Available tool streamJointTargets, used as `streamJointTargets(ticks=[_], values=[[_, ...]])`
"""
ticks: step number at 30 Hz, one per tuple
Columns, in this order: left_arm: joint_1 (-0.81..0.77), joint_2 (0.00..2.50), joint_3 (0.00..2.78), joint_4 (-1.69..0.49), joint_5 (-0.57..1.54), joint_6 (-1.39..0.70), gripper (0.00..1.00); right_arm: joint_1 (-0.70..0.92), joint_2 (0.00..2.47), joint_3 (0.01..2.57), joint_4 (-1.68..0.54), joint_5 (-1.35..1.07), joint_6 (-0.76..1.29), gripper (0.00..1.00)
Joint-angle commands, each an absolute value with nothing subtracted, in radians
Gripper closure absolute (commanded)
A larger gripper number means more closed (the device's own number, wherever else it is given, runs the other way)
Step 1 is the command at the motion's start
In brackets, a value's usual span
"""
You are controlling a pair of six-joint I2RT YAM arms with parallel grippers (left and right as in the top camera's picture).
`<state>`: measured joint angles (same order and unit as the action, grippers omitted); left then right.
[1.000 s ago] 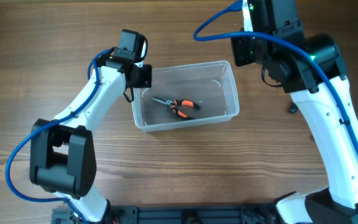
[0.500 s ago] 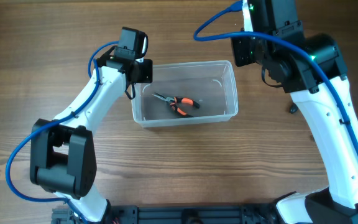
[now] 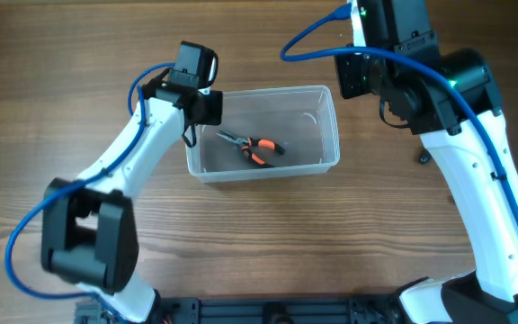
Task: Pack container
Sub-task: 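Move the right gripper back toward the red pruning shears, then lower the right gripper onto the red pruning shears and grasp them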
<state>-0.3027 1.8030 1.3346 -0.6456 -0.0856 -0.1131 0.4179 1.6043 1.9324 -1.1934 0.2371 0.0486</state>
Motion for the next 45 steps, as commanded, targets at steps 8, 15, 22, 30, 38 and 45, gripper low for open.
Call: streamJointTargets(ticks=[8,15,22,30,38,45], values=[[-0.315,1.393,1.342,-0.769,-0.096,-0.113,0.0,0.414,1.612,1.94,-1.232,0.239,0.13,0.85],[-0.168,1.22,1.342,-0.852,-0.103,-0.261,0.0,0.39,1.61,1.94,-1.319,0.329,0.358,0.59],[0.07,1.212,1.342,-1.011,-0.054,-0.409,0.0,0.103,1.625,1.94,-1.346,0.034,0.178,0.33],[0.131,1.275,1.342,-1.055,0.003,-0.408,0.0,-0.122,1.74,1.94,-1.34,0.025,-0.301,0.19],[0.131,1.302,1.342,-1.052,0.002,-0.397,0.0,-0.157,1.945,1.94,-1.291,0.025,-0.519,0.19],[0.131,1.302,1.342,-1.052,0.002,-0.397,0.0,-0.158,2.134,1.94,-1.257,0.025,-0.589,0.19]])
